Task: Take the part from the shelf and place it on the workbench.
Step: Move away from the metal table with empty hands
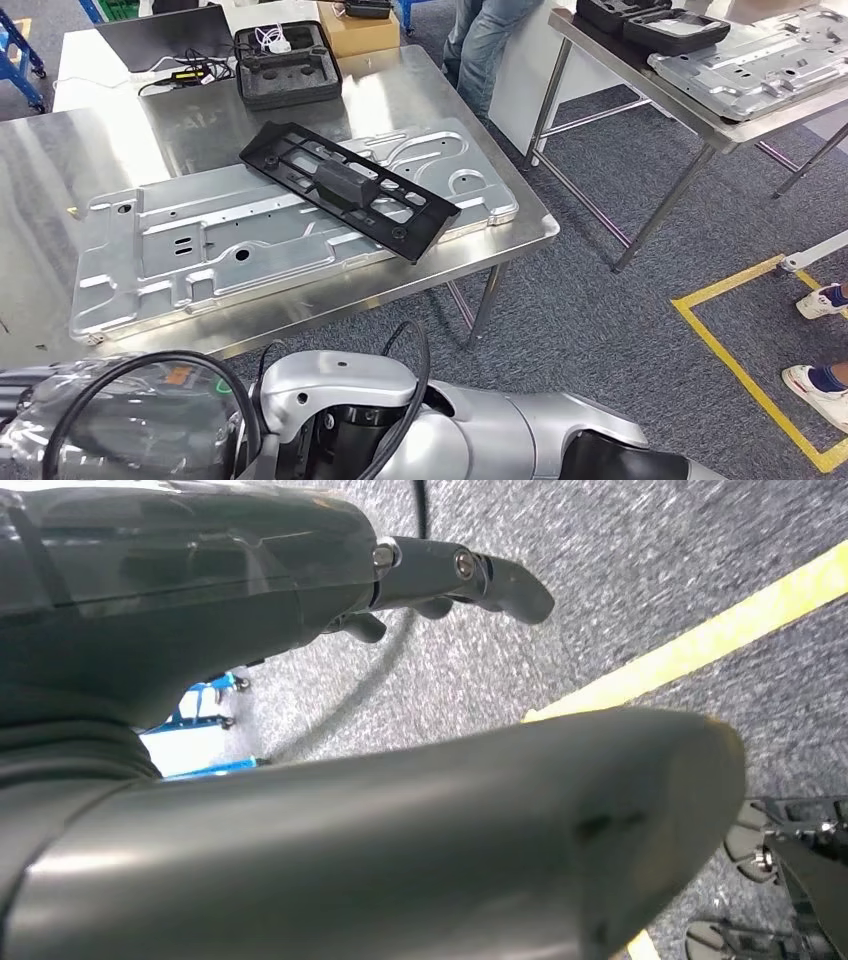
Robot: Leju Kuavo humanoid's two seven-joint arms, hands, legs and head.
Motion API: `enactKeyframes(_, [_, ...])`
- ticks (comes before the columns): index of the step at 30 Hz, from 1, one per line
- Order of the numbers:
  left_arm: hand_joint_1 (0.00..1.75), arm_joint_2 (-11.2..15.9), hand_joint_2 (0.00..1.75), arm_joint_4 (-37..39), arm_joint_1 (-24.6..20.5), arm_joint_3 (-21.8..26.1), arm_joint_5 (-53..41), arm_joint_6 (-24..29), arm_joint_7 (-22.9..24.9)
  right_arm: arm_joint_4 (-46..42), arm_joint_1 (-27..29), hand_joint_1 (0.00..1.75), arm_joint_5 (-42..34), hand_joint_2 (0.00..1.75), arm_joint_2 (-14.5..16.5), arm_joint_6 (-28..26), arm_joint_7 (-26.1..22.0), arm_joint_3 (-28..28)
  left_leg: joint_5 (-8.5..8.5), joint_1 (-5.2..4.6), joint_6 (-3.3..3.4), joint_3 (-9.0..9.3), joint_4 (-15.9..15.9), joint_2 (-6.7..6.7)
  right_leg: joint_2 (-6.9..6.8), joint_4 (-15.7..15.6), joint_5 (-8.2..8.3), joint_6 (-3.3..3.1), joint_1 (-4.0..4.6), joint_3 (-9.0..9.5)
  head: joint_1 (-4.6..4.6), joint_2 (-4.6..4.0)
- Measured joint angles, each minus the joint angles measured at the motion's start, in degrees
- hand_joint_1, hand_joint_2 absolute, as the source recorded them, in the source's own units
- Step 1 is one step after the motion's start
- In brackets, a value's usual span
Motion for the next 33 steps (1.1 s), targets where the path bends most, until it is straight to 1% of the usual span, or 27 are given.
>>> enactKeyframes(1, [0.00, 0.0, 0.00, 0.0, 0.0, 0.0, 0.0, 0.0, 0.0, 0.0, 0.0, 0.00, 0.0, 0.00, 0.0, 0.0, 0.0, 0.0, -2.33, 0.04, -0.19, -0.64, 2.0, -0.04, -0.08, -0.5, 0.81, -0.16, -0.39, -0.42, -0.05, 0.00])
enactKeyframes(3, [0.00, 0.1, 0.00, 0.0, 0.0, 0.0, -0.1, 0.0, 0.1, 0.0, 0.0, 0.00, 0.0, 0.00, 0.0, 0.0, 0.0, 0.0, -7.73, 0.44, -0.62, -2.16, 8.8, -0.08, -0.13, -0.5, 1.94, -0.22, -0.53, -1.73, -0.15, 0.00])
enactKeyframes(4, [0.00, 0.2, 0.00, 0.0, 0.0, 0.0, -0.1, -0.1, 0.1, 0.0, 0.1, 0.00, 0.0, 0.00, 0.0, 0.0, 0.0, 0.0, -9.07, 0.73, -0.89, -2.54, 12.1, -0.07, -0.13, -0.4, 2.46, 0.03, -0.64, -2.50, -0.16, 0.01])
enactKeyframes(5, [0.00, 0.3, 0.00, 0.0, 0.0, 0.0, -0.1, -0.1, 0.1, 0.0, 0.1, 0.00, 0.0, 0.00, 0.0, 0.0, 0.0, 0.0, -9.04, 1.03, -1.21, -2.30, 14.0, -0.07, -0.13, -0.2, 2.93, 0.33, -0.81, -3.32, -0.15, 0.01])
enactKeyframes(6, [0.00, 0.4, 0.00, 0.0, 0.0, 0.0, -0.1, -0.1, 0.1, 0.0, 0.1, 0.00, 0.0, 0.00, 0.0, 0.0, 0.0, 0.0, -7.83, 1.36, -1.59, -1.19, 14.0, -0.05, -0.13, 0.1, 3.33, 0.71, -1.06, -4.16, -0.16, 0.01])
enactKeyframes(7, [0.00, 0.5, 0.00, 0.0, 0.0, 0.0, -0.1, -0.1, 0.1, 0.0, 0.1, 0.00, 0.0, 0.00, 0.0, 0.0, 0.0, 0.0, -6.11, 1.74, -2.05, 0.89, 11.8, -0.04, -0.13, 0.5, 3.64, 1.10, -1.38, -5.00, -0.15, 0.01])
enactKeyframes(8, [0.00, 0.6, 0.00, 0.0, 0.0, 0.0, -0.1, -0.1, 0.1, 0.0, 0.1, 0.00, 0.0, 0.00, 0.0, 0.0, 0.0, 0.0, -5.18, 2.13, -2.72, 3.52, 8.2, -0.06, -0.13, 1.1, 3.85, 1.48, -1.63, -5.82, -0.13, 0.01])
enactKeyframes(9, [0.00, 0.6, 0.00, 0.0, 0.0, 0.0, -0.1, -0.1, 0.1, -0.1, 0.1, 0.00, 0.0, 0.00, 0.0, 0.0, 0.0, 0.0, -5.06, 2.25, -3.18, 6.12, 4.2, -0.20, -0.12, 1.7, 4.04, 1.85, -1.76, -6.61, -0.09, 0.01])
enactKeyframes(10, [0.00, 0.5, 0.00, 0.0, -0.1, 0.0, -0.2, -0.1, 0.1, -0.1, 0.1, 0.00, 0.0, 0.00, 0.0, 0.0, 0.0, 0.0, -5.51, 2.31, -3.35, 7.91, 1.2, -0.35, -0.11, 2.3, 4.28, 2.23, -1.75, -7.23, 0.02, 0.01])
enactKeyframes(11, [0.00, 0.5, 0.00, 0.0, -0.1, 0.0, -0.2, -0.2, 0.1, -0.2, 0.1, 0.00, 0.0, 0.00, 0.0, 0.0, 0.0, 0.0, -6.28, 2.24, -3.33, 8.77, -0.5, -0.51, -0.10, 2.6, 4.55, 2.59, -1.63, -7.66, 0.12, 0.02])
enactKeyframes(13, [0.00, 0.5, 0.00, 0.0, 0.0, 0.0, -0.4, -0.3, 0.1, -0.2, 0.1, 0.00, 0.0, 0.00, -0.1, 0.0, 0.1, 0.0, -6.42, 2.08, -2.51, 8.52, -0.7, -0.64, -0.09, 2.8, 5.08, 3.19, -1.59, -8.02, 0.34, 0.03])
enactKeyframes(14, [0.00, 0.5, 0.00, 0.0, 0.0, 0.0, -0.4, -0.4, 0.1, -0.2, 0.0, 0.00, 0.0, 0.00, -0.2, 0.0, 0.1, 0.0, -6.19, 2.06, -2.05, 8.27, -0.6, -0.61, -0.10, 3.1, 4.76, 3.39, -1.71, -8.24, 0.38, 0.03])
enactKeyframes(15, [0.00, 0.5, 0.00, 0.0, 0.0, 0.0, -0.4, -0.4, 0.1, -0.2, 0.0, 0.00, 0.0, 0.00, -0.2, 0.0, 0.1, 0.0, -5.88, 2.03, -1.48, 7.94, -0.5, -0.55, -0.10, 4.2, 3.70, 3.55, -1.84, -8.77, 0.46, 0.03])
enactKeyframes(16, [0.00, 0.5, 0.00, 0.0, 0.0, 0.0, -0.4, -0.5, 0.1, -0.3, 0.0, 0.00, 0.0, 0.00, -0.3, 0.0, 0.1, 0.0, -5.53, 2.00, -0.85, 7.56, -0.6, -0.47, -0.10, 6.5, 1.92, 3.64, -1.92, -9.73, 0.54, 0.03])
enactKeyframes(18, [0.00, 0.5, 0.00, 0.0, 0.0, 0.0, -0.4, -0.5, 0.1, -0.3, 0.0, 0.00, 0.0, 0.00, -0.3, 0.0, 0.1, 0.0, -4.85, 1.68, 0.05, 6.68, -0.5, -0.32, -0.09, 14.1, -2.68, 3.70, -1.95, -12.57, 0.75, 0.04])
enactKeyframes(19, [0.00, 0.5, 0.00, 0.0, 0.0, 0.0, -0.4, -0.5, 0.1, -0.3, 0.0, 0.00, 0.0, 0.00, -0.4, 0.0, 0.1, 0.0, -4.52, 1.44, 0.33, 6.23, -0.5, -0.26, -0.09, 17.6, -4.27, 3.63, -1.92, -13.72, 0.90, 0.05])
enactKeyframes(20, [0.00, 0.5, 0.00, 0.0, 0.0, 0.0, -0.4, -0.5, 0.1, -0.3, 0.0, 0.00, 0.0, 0.00, -0.4, 0.0, 0.1, 0.0, -4.19, 1.16, 0.51, 5.80, -0.5, -0.22, -0.09, 19.6, -4.93, 3.48, -1.83, -14.06, 1.06, 0.07])
enactKeyframes(21, [0.00, 0.5, 0.00, 0.0, 0.0, 0.0, -0.4, -0.5, 0.1, -0.4, 0.0, 0.00, 0.0, 0.00, -0.4, 0.0, 0.1, 0.0, -3.88, 0.86, 0.64, 5.42, -0.5, -0.22, -0.09, 19.3, -4.56, 3.20, -1.68, -13.22, 1.21, 0.08])
enactKeyframes(22, [0.00, 0.5, 0.00, 0.0, 0.0, 0.0, -0.4, -0.5, 0.1, -0.4, 0.0, 0.00, 0.0, 0.00, -0.4, 0.0, 0.1, 0.0, -3.61, 0.56, 0.72, 5.14, -0.5, -0.25, -0.08, 16.6, -3.36, 2.74, -1.42, -11.21, 1.34, 0.09])
enactKeyframes(24, [0.00, 0.4, 0.00, 0.0, 0.0, 0.0, -0.4, -0.5, 0.1, -0.5, 0.0, 0.00, 0.0, 0.00, -0.4, 0.0, 0.1, 0.0, -3.18, 0.06, 0.74, 4.79, -0.6, -0.32, -0.07, 8.5, -0.81, 1.16, -0.59, -5.85, 1.30, 0.09])
enactKeyframes(25, [0.00, 0.4, 0.00, 0.0, 0.0, 0.0, -0.5, -0.5, 0.1, -0.5, 0.0, 0.00, 0.0, 0.00, -0.4, 0.0, 0.1, 0.0, -2.98, -0.02, 0.62, 4.61, -0.6, -0.29, -0.06, 5.4, -0.16, 0.47, -0.17, -4.06, 1.21, 0.09])
enactKeyframes(26, [0.00, 0.3, 0.00, 0.0, 0.0, 0.0, -0.5, -0.5, 0.1, -0.5, 0.0, 0.00, 0.0, 0.00, -0.4, 0.0, 0.1, 0.0, -2.77, 0.00, 0.41, 4.42, -0.6, -0.23, -0.06, 3.7, 0.05, -0.04, 0.16, -3.15, 1.13, 0.09])
enactKeyframes(27, [0.00, 0.2, 0.00, 0.0, 0.0, 0.0, -0.6, -0.5, 0.1, -0.5, 0.0, 0.00, 0.0, 0.00, -0.4, 0.0, 0.1, 0.0, -2.55, 0.04, 0.12, 4.26, -0.6, -0.15, -0.06, 3.2, -0.01, -0.26, 0.33, -3.01, 1.04, 0.09])
enactKeyframes(28, [0.00, 0.3, 0.00, 0.0, -0.1, 0.0, -0.6, -0.5, 0.1, -0.6, 0.0, 0.00, 0.0, 0.00, -0.4, 0.0, 0.1, 0.0, -2.33, 0.11, -0.17, 4.18, -0.7, -0.09, -0.06, 2.8, 0.31, -0.25, 0.33, -3.10, 1.06, 0.09])
enactKeyframes(30, [0.00, 0.3, 0.00, 0.0, -0.1, 0.0, -0.7, -0.6, 0.1, -0.6, 0.0, 0.00, 0.0, 0.00, -0.4, 0.0, 0.1, 0.0, -3.02, 0.15, -0.60, 3.87, -0.1, -0.06, -0.17, 2.0, 1.08, -0.18, -0.07, -3.04, 1.04, 0.09])
enactKeyframes(31, [0.00, 0.3, 0.00, 0.0, -0.1, 0.0, -0.7, -0.6, 0.1, -0.6, 0.0, 0.00, 0.0, 0.00, -0.4, 0.0, 0.1, 0.0, -4.44, 0.17, -0.78, 3.25, 1.6, -0.07, -0.24, 1.6, 1.50, -0.17, -0.28, -3.10, 0.97, 0.09])
enactKeyframes(33, [0.00, 0.4, 0.00, 0.0, 0.0, 0.0, -0.8, -0.6, 0.1, -0.6, 0.1, 0.00, 0.0, 0.00, -0.4, 0.0, 0.1, 0.0, -8.82, 0.34, -1.12, 0.93, 8.2, -0.08, -0.30, 1.4, 2.10, -0.20, -0.33, -3.66, 0.88, 0.09])
